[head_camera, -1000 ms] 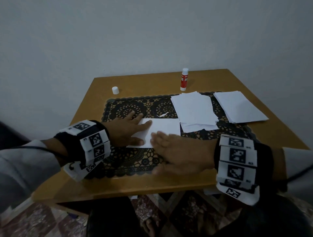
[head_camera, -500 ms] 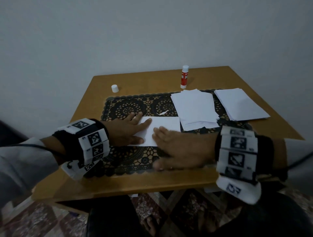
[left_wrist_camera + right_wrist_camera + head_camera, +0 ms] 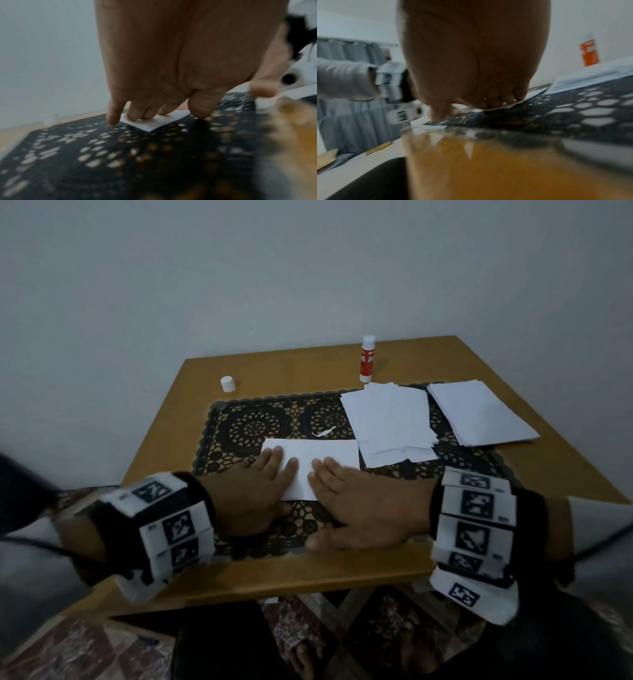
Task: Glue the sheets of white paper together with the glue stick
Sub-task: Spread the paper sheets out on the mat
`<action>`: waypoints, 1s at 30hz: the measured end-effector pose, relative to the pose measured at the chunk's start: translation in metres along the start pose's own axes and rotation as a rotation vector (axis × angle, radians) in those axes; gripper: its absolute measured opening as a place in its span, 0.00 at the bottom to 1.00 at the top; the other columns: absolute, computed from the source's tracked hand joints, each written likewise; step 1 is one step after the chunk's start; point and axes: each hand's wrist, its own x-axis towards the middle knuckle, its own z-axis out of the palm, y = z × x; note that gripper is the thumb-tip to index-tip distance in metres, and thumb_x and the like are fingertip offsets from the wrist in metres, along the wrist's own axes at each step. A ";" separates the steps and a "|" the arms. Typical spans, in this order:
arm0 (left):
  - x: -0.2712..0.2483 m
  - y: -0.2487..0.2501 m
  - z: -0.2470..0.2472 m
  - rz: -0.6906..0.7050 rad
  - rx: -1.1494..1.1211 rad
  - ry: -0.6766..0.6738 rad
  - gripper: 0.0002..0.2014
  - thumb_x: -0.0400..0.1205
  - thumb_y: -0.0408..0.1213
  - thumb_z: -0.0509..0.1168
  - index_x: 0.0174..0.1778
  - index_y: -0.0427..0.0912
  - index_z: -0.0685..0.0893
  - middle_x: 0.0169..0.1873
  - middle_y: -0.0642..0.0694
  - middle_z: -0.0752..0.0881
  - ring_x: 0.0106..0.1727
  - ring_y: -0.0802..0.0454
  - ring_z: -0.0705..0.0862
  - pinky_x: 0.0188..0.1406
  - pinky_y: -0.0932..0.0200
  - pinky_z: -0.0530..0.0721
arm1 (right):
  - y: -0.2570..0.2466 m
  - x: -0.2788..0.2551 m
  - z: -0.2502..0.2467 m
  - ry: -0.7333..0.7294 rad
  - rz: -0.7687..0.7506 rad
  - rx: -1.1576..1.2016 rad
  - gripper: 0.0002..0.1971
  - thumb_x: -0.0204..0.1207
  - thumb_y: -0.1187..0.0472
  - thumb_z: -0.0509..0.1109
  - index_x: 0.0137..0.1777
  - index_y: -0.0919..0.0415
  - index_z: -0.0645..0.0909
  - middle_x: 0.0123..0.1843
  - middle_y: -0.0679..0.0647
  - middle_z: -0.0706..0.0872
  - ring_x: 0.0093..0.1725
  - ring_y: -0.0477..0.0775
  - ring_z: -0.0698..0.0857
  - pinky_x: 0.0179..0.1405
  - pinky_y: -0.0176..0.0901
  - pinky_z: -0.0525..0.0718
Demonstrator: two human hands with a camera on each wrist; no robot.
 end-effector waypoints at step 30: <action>0.005 0.005 -0.023 0.027 -0.164 -0.010 0.34 0.88 0.52 0.42 0.83 0.37 0.35 0.82 0.40 0.34 0.84 0.48 0.37 0.81 0.55 0.44 | 0.006 0.000 0.006 0.058 -0.053 0.014 0.50 0.80 0.31 0.51 0.83 0.64 0.30 0.85 0.60 0.30 0.84 0.57 0.31 0.83 0.49 0.38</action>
